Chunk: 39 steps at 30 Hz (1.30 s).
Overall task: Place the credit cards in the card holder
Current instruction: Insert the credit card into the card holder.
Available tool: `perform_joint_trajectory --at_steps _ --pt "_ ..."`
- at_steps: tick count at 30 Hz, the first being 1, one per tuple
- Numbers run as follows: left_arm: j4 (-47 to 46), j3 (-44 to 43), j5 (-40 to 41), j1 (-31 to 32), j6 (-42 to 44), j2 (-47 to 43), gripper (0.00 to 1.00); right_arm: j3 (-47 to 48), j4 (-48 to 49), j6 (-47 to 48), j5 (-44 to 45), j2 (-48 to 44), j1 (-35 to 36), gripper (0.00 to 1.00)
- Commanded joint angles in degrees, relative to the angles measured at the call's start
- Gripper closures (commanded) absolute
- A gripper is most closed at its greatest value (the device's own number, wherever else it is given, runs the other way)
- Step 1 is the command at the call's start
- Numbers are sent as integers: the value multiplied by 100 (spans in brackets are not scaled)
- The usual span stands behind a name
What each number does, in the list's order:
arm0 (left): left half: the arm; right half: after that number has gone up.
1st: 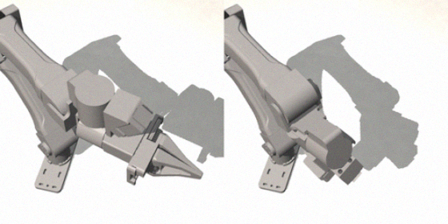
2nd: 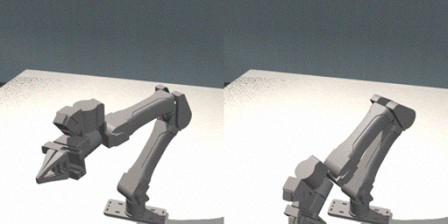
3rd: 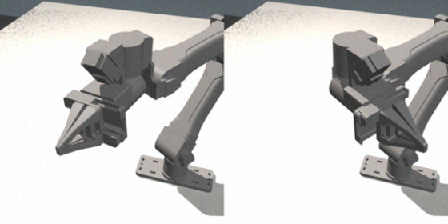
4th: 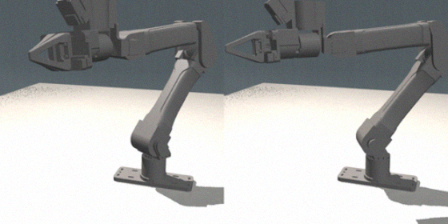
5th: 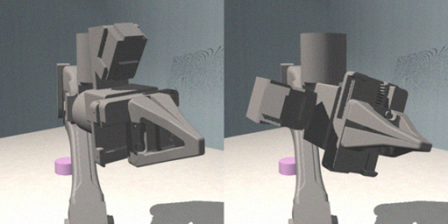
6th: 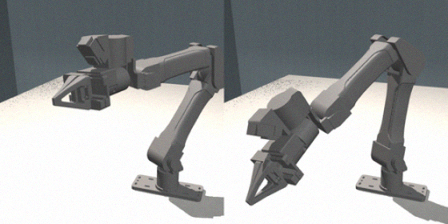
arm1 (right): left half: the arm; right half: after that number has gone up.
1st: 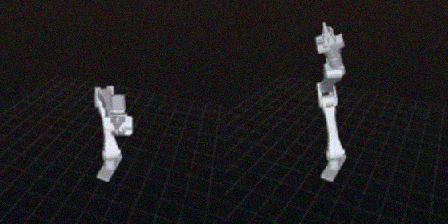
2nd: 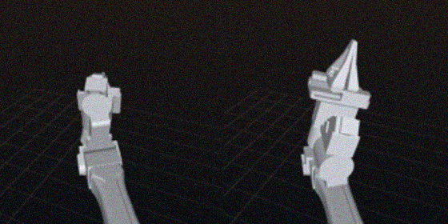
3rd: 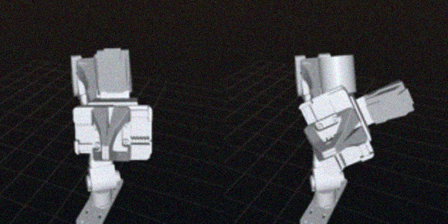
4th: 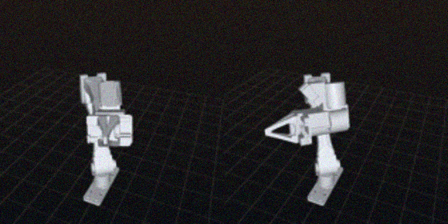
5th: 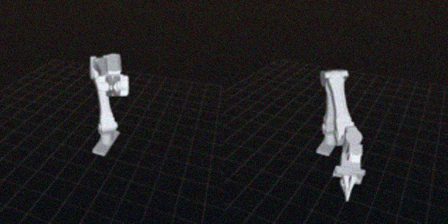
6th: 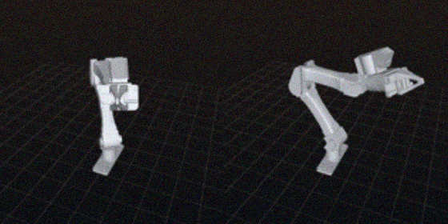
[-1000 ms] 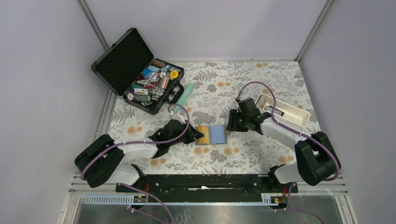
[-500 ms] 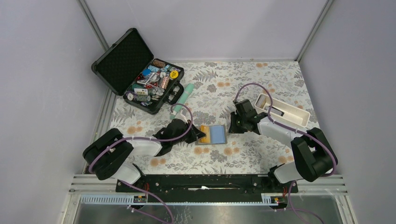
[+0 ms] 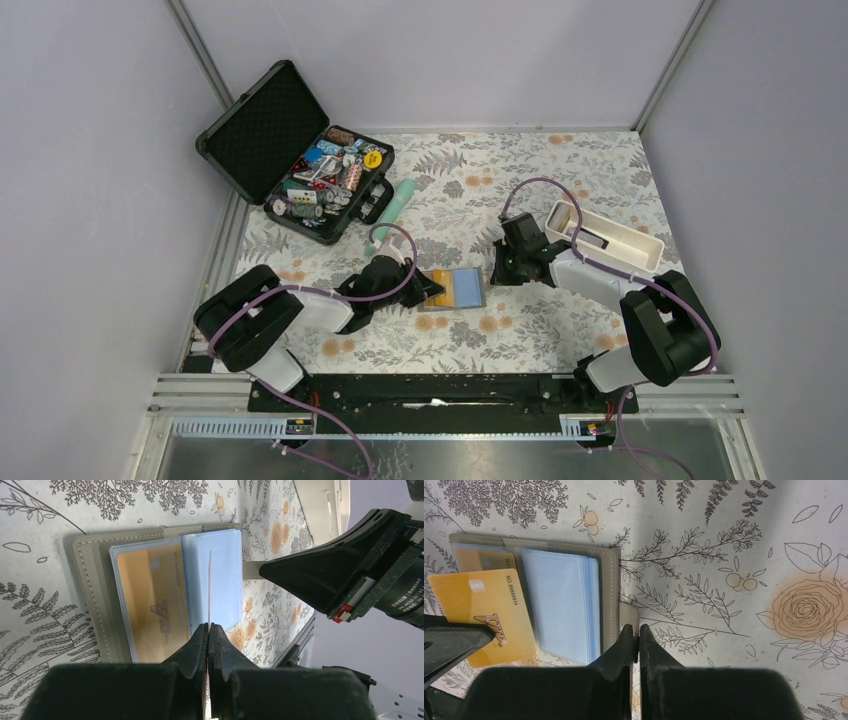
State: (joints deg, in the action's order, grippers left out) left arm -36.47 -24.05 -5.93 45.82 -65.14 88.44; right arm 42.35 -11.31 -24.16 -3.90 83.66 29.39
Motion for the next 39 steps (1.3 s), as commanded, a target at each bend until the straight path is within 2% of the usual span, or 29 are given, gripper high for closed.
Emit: perform_joint_trajectory --at_steps 1,28,39 --pt "-629 -152 -94 14 -163 179 100 203 28 17 144 55 85 100" --pt "-1100 217 302 41 -585 559 100 197 -53 17 282 37 119 100" --pt "-1216 131 234 79 -571 728 100 217 -78 17 293 49 137 100"
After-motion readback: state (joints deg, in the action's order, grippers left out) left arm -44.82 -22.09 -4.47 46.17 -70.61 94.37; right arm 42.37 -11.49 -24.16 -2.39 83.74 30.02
